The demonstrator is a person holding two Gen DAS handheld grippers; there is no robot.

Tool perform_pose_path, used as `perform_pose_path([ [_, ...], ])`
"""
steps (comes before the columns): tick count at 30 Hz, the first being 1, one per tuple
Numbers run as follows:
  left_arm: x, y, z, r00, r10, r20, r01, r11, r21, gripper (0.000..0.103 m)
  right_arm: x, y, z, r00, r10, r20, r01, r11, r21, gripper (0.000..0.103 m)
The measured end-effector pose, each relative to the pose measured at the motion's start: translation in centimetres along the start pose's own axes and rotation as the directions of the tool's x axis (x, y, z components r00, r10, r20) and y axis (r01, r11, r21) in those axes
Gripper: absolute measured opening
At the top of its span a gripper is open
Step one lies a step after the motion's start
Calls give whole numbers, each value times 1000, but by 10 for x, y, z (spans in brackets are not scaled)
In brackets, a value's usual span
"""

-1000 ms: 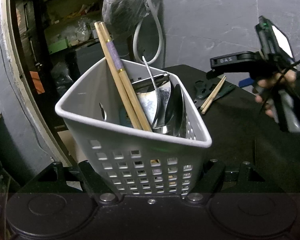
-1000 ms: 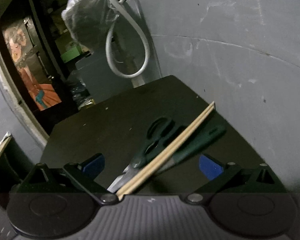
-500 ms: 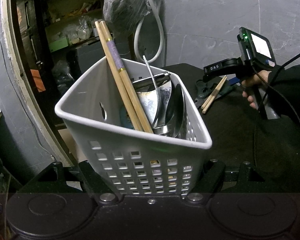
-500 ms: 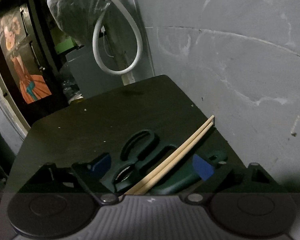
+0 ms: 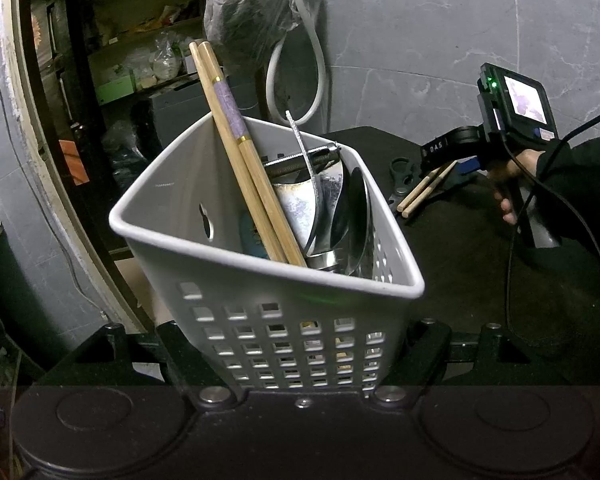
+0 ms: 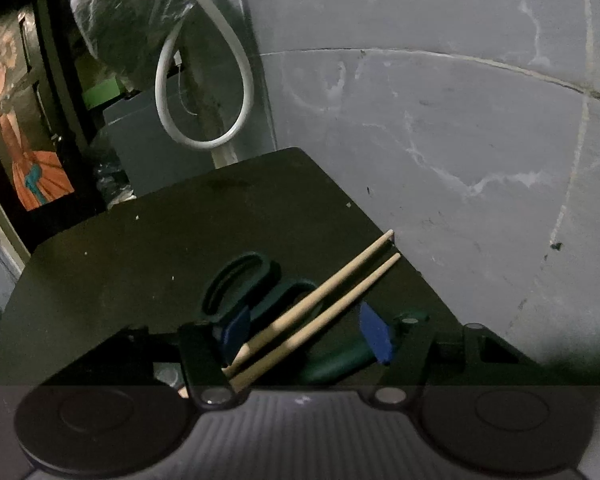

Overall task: Organize utensils
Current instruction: 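Close the right gripper on the plain wooden chopsticks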

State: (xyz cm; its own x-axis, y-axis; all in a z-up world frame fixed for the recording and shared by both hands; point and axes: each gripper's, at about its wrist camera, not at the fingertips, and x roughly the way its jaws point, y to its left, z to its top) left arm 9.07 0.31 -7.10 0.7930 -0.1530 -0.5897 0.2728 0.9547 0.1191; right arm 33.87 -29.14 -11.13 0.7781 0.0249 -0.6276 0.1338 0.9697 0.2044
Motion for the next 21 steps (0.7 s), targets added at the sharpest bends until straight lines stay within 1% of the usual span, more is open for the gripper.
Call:
perform_pose_path([
  [3, 0, 0, 0, 1000, 0, 0, 0, 1000, 1, 79, 1, 1, -1, 999, -9, -33, 9, 1000, 12, 67],
  [7, 0, 0, 0, 1000, -1, 0, 1, 1000, 7, 79, 3, 4, -1, 999, -29, -39, 30, 999, 28, 67],
  [8, 0, 0, 0, 1000, -1, 0, 1, 1000, 8, 79, 4, 5, -1, 999, -29, -41, 30, 999, 26, 63],
  [9, 0, 0, 0, 1000, -1, 0, 1, 1000, 8, 79, 4, 6, -1, 999, -28, -41, 29, 999, 23, 56],
  [10, 0, 0, 0, 1000, -1, 0, 1, 1000, 7, 79, 3, 6, -1, 999, -27, -40, 28, 999, 23, 52],
  [12, 0, 0, 0, 1000, -1, 0, 1, 1000, 8, 79, 1, 5, -1, 999, -20, -43, 22, 999, 37, 36],
  [14, 0, 0, 0, 1000, -2, 0, 2, 1000, 9, 79, -1, 2, -2, 999, -11, -51, 15, 998, 60, 27],
  [15, 0, 0, 0, 1000, -1, 0, 1, 1000, 8, 79, -2, 0, -2, 998, -8, -62, 13, 997, 78, 24],
  [17, 0, 0, 0, 1000, -1, 0, 1, 1000, 9, 79, -6, -5, -4, 997, 8, -72, 0, 993, 117, 21],
  [18, 0, 0, 0, 1000, -1, 0, 1, 1000, 9, 79, -7, -7, -5, 997, 14, -80, -3, 991, 132, 18],
  [21, 0, 0, -1, 1000, -2, 2, 2, 1000, 11, 79, -12, -12, -8, 994, 33, -107, -15, 986, 167, 16],
])
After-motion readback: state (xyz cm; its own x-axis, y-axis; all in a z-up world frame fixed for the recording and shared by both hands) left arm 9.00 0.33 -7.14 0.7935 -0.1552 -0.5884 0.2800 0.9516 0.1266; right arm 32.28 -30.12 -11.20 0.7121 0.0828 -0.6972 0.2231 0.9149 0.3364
